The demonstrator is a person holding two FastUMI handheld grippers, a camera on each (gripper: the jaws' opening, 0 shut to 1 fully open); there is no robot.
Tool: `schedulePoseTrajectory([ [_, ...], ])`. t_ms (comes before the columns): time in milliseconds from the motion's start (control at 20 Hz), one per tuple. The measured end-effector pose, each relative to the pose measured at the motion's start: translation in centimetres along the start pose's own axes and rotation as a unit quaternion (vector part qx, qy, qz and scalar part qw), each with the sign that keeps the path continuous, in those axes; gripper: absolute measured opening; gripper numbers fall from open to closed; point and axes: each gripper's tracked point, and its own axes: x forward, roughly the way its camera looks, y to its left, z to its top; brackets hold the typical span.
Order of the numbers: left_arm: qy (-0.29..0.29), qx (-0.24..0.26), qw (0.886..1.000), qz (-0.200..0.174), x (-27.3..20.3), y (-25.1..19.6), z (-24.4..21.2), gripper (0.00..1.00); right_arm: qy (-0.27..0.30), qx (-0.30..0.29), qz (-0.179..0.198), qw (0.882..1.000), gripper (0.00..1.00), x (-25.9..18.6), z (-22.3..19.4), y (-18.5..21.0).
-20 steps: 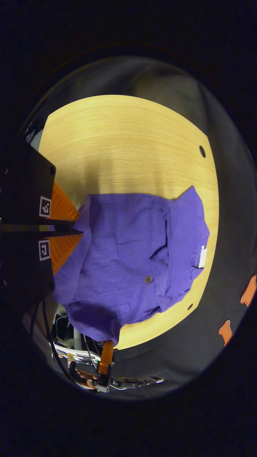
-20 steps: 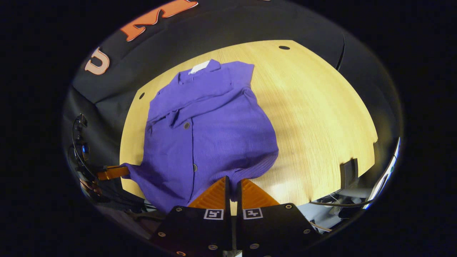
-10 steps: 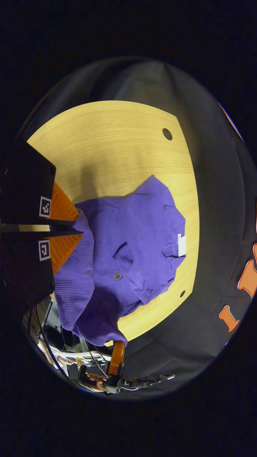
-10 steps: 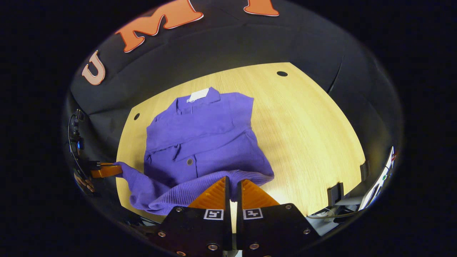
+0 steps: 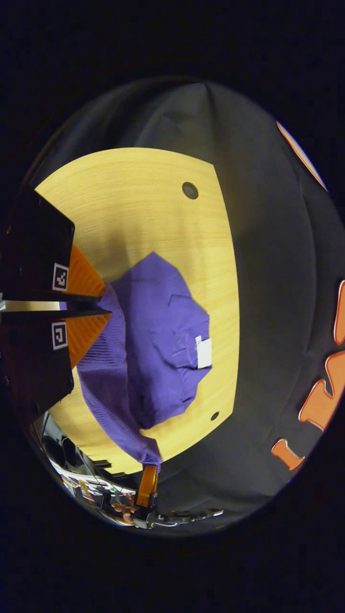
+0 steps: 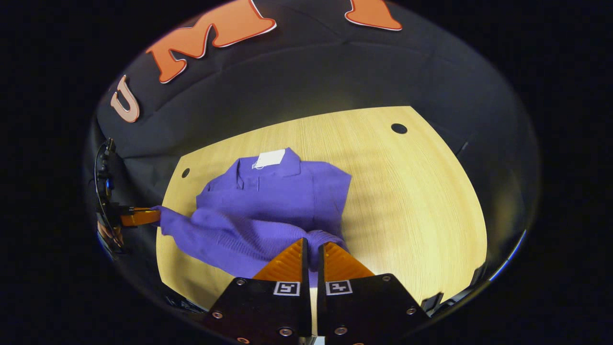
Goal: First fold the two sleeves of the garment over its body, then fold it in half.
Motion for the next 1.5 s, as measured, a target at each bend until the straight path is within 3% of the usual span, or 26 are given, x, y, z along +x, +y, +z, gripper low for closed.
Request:
schedulePoseTrajectory([
  [350, -0.031, 0.022, 0.996, 0.076, 4.0, 0.7, 5.2, 0.09, 0.006, -0.017, 0.027, 0.999, 0.05, 4.9, 4.9, -1.9],
  [750, -0.068, -0.012, 0.992, 0.101, 6.3, 2.1, 10.5, 0.08, -0.009, -0.041, 0.041, 0.998, 0.05, 8.9, 9.8, -1.9],
  [1100, -0.090, -0.032, 0.984, 0.152, 8.3, 4.7, 13.0, 0.11, -0.003, 0.006, 0.041, 0.999, 0.06, 12.8, 12.7, -1.8],
  [1400, -0.082, 0.004, 0.982, 0.172, 8.6, 5.1, 14.4, 0.13, 0.004, 0.074, 0.058, 0.996, 0.12, 13.6, 14.1, -1.5],
  [1450, -0.100, 0.014, 0.977, 0.186, 7.8, 6.0, 15.5, 0.17, 0.000, 0.081, 0.061, 0.995, 0.14, 13.5, 14.5, -1.5],
  [1500, -0.114, 0.022, 0.972, 0.203, 7.3, 6.7, 16.5, 0.28, -0.003, 0.087, 0.062, 0.994, 0.17, 13.3, 14.8, -1.5],
])
